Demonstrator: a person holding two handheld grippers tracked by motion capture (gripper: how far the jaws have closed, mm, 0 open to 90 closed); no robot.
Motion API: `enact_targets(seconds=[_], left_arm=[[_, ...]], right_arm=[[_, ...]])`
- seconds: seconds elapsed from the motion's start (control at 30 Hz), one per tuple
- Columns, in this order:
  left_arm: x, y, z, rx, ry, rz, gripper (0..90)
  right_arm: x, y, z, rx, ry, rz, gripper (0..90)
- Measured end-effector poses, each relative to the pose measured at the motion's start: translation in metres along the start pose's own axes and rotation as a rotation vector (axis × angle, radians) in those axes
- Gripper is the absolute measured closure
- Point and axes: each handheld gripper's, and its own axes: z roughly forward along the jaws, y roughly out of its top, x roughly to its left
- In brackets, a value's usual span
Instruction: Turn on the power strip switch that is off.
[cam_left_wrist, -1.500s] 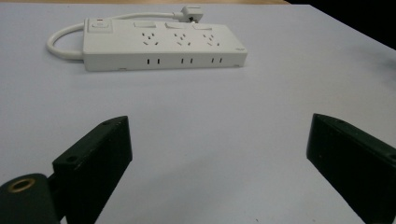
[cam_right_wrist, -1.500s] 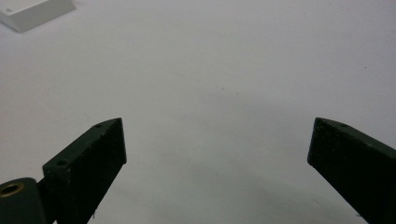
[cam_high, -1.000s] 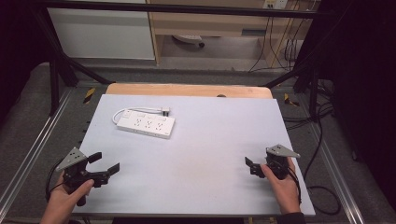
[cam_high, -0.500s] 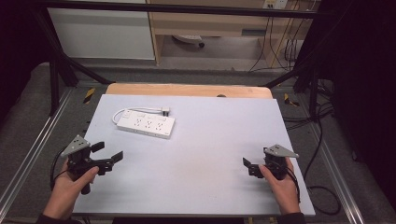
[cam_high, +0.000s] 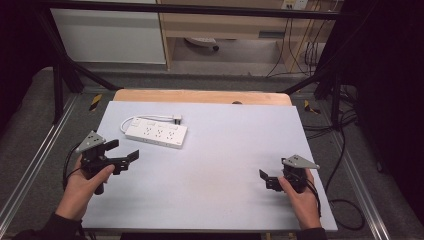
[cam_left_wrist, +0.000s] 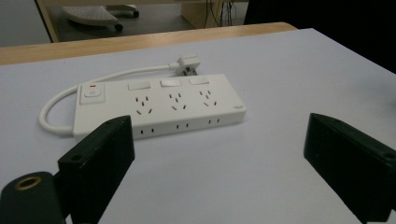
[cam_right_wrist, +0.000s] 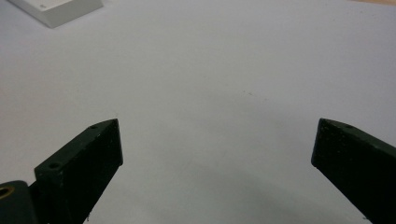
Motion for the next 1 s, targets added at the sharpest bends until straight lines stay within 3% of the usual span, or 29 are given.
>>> enact_targets(seconds=[0.27, 1.0], left_arm=[[0.000, 0.018, 0.012, 0.008, 0.003, 0.033, 8.8], [0.004, 0.040, 0.058, 0.067, 0.020, 0.053, 9.0]], right_arm=[[0.000, 0.000, 0.000, 0.008, -0.008, -0.004, 2.8], [-0.001, 0.000, -0.001, -0.002, -0.003, 0.008, 2.5]])
